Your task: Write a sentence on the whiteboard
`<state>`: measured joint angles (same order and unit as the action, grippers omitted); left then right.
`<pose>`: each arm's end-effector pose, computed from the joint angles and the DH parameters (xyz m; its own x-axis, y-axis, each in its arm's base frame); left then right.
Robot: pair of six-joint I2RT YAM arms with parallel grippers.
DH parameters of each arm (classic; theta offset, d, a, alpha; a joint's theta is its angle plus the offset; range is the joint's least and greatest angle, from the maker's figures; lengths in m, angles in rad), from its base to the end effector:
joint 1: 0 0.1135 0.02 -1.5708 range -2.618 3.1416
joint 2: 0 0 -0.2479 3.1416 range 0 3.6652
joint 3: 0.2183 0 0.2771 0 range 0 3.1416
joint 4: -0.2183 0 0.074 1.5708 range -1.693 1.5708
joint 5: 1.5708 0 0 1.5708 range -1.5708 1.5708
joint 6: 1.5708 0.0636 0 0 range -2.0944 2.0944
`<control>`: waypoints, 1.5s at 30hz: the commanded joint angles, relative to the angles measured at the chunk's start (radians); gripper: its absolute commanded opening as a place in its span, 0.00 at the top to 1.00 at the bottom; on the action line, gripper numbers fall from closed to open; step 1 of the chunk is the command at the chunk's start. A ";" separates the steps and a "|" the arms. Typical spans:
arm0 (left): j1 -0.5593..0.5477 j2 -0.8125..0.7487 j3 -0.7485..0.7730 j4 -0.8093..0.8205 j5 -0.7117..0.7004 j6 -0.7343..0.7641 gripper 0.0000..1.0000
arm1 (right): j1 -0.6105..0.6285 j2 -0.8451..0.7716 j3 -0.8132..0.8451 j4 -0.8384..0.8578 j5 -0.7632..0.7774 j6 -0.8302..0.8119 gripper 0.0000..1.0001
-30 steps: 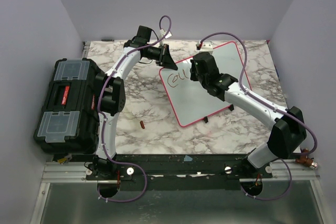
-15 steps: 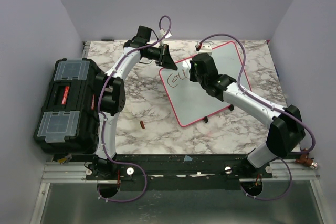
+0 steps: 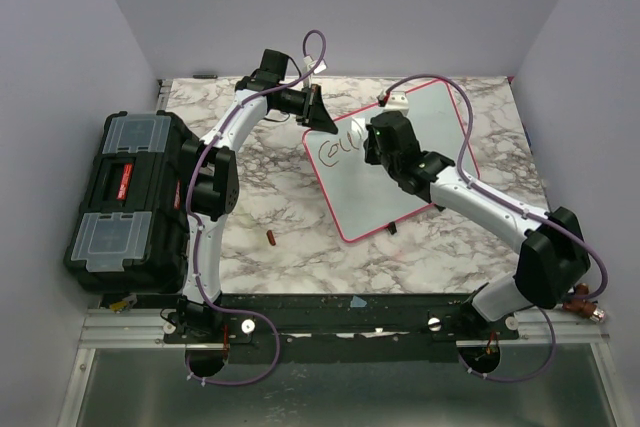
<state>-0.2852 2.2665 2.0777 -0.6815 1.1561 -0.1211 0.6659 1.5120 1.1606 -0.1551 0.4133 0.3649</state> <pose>0.4827 -0.2022 0.2358 -0.8103 0.1869 -0.5554 0.5859 0.2450 -0.7725 0.3270 0.2244 0.2600 -0.4597 0.0545 -0.8864 -0.1344 0.9824 0.1300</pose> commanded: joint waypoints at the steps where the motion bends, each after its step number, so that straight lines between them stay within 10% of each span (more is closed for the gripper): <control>1: -0.010 -0.026 -0.010 0.037 -0.015 0.117 1.00 | -0.005 0.003 -0.055 -0.067 -0.044 0.022 0.99; 45: -0.010 -0.024 -0.010 0.032 -0.014 0.141 1.00 | -0.006 0.109 0.109 -0.132 0.061 0.021 0.99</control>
<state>-0.2825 2.2665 2.0731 -0.6819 1.1564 -0.1101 0.6659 1.5681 1.2587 -0.2157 0.4213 0.3988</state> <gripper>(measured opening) 0.070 0.114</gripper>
